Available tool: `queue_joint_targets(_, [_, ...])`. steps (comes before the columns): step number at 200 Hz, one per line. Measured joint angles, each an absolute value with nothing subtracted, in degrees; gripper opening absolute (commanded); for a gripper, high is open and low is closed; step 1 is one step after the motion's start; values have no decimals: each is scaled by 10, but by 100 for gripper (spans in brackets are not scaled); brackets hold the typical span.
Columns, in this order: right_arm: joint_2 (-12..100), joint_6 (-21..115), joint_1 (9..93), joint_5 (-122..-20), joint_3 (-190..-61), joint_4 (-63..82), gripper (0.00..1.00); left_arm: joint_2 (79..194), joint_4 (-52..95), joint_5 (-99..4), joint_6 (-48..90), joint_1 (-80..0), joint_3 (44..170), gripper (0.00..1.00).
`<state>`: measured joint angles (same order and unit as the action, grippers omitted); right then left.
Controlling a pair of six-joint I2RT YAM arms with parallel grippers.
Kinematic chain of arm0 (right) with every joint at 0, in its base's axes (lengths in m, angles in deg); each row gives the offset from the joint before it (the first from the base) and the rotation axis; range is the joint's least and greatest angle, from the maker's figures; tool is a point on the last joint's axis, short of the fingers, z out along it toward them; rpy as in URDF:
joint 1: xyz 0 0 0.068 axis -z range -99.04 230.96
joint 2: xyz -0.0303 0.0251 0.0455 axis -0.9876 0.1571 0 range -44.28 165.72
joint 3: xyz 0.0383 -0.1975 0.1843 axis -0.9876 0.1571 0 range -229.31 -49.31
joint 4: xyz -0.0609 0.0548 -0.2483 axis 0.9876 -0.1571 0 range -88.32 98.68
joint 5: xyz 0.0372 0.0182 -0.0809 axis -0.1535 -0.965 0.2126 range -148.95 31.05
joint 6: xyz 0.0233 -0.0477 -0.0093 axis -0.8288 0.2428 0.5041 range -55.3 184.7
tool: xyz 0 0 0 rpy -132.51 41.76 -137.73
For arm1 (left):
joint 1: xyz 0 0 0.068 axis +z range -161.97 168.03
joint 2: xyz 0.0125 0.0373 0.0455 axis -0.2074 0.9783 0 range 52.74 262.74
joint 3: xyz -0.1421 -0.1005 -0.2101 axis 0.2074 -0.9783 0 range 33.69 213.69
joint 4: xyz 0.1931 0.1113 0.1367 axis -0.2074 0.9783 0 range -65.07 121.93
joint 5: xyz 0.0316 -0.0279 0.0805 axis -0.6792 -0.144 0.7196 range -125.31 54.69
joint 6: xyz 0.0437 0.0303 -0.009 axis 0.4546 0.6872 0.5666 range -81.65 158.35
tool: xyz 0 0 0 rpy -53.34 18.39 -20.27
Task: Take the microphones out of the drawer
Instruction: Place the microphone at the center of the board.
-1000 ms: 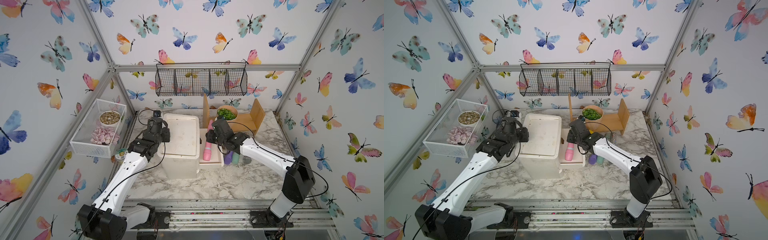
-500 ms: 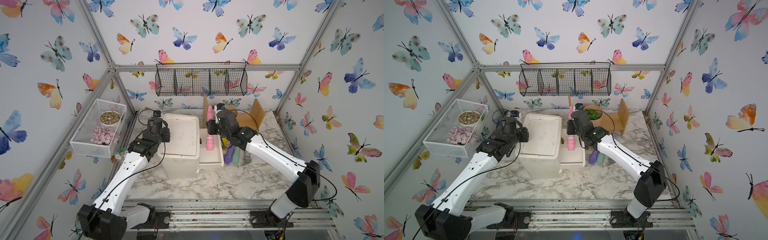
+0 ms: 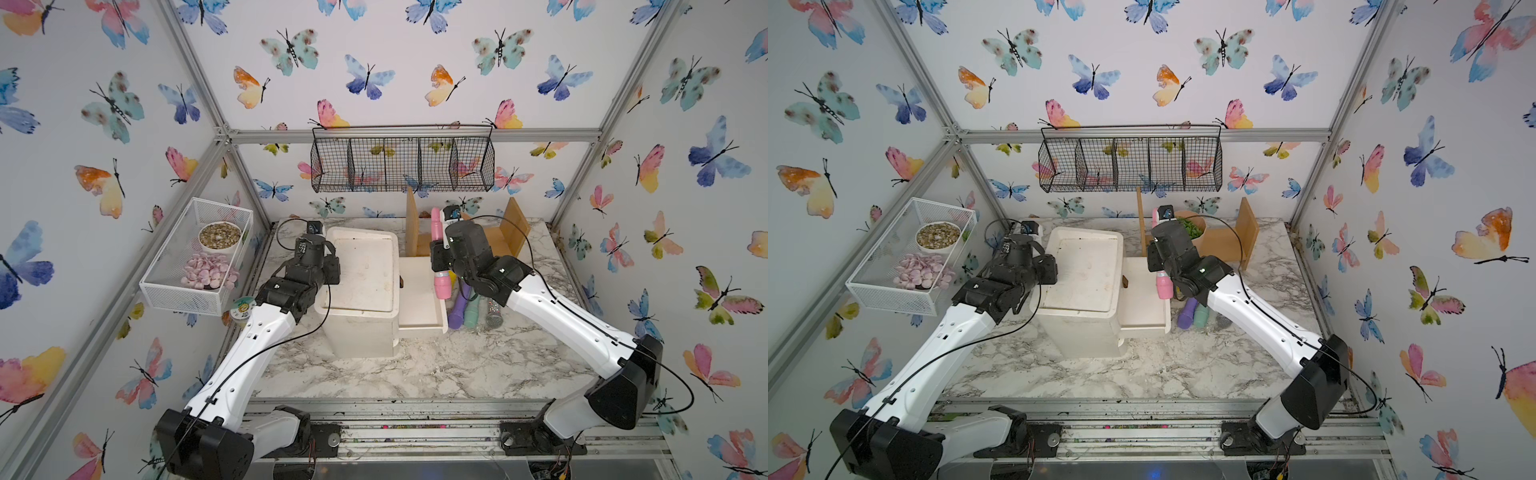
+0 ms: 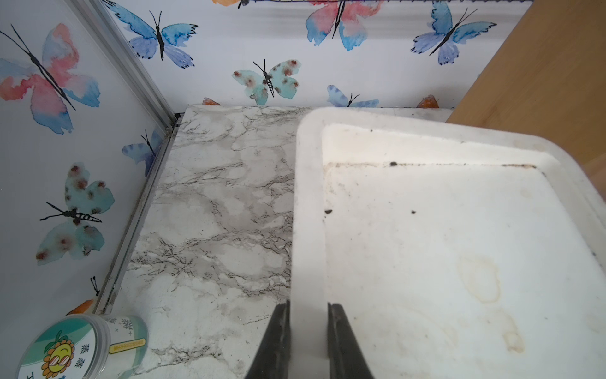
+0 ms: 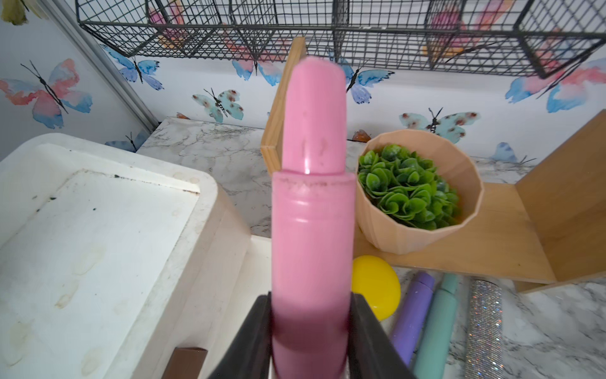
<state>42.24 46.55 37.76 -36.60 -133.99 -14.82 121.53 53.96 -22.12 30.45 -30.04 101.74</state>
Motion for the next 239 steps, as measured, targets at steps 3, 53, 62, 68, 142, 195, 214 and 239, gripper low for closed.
queue_joint_targets(3, [418,466,381,-364,-1336,-149,23,1215,540,-221,304,-300,1018,0])
queue_joint_targets(53, [378,472,459,-359,-1283,-164,23,1218,543,-221,304,-300,1020,0])
queue_joint_targets(62, [372,472,478,-361,-1273,-164,23,1218,543,-221,304,-300,1020,0])
queue_joint_targets(68, [368,472,490,-365,-1266,-163,23,1218,543,-221,304,-300,1021,0])
queue_joint_targets(142, [349,458,681,-472,-1151,-154,22,1221,548,-221,304,-300,1025,0])
queue_joint_targets(195, [387,457,767,-508,-1145,-157,21,1225,551,-221,304,-300,1028,0])
queue_joint_targets(214, [403,457,788,-522,-1135,-156,21,1226,552,-221,304,-300,1029,0])
queue_joint_targets(239, [430,464,799,-537,-1127,-153,21,1227,552,-221,304,-300,1029,0])
